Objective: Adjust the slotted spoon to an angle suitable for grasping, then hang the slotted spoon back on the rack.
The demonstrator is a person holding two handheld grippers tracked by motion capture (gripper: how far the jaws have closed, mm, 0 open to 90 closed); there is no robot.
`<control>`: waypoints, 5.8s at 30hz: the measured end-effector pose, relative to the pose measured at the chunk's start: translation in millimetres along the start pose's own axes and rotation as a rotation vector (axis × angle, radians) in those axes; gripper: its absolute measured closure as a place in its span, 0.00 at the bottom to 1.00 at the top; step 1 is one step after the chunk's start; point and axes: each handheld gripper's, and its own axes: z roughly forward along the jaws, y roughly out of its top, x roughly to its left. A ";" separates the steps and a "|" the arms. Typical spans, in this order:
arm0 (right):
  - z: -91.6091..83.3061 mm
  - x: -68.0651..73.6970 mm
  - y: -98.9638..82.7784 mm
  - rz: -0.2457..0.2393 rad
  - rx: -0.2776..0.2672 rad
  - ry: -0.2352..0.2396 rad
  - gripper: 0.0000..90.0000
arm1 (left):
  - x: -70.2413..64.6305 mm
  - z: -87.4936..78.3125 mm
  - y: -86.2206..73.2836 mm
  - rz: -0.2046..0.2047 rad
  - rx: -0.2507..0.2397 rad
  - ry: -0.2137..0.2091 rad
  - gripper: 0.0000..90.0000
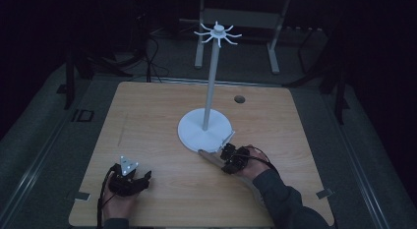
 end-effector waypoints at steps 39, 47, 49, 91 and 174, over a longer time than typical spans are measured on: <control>-11.5 -10.0 -9.2 0.123 -0.099 -0.006 0.82 | 0.0 0.7 0.0 -0.001 -0.002 0.001 0.38; -22.0 -12.0 -13.0 0.139 -0.164 -0.027 0.82 | -0.4 0.5 0.2 0.000 -0.002 0.001 0.38; -25.0 -13.4 -13.8 0.146 -0.181 -0.035 0.82 | -0.1 0.4 0.2 0.001 -0.002 0.002 0.38; -74.9 -27.9 -25.2 0.275 -0.596 -0.195 0.82 | -0.3 -0.6 -0.6 -0.002 -0.002 0.006 0.38; -148.8 -46.1 2.1 0.244 -0.902 -0.260 0.83 | 0.5 -0.8 0.1 -0.012 -0.013 0.013 0.38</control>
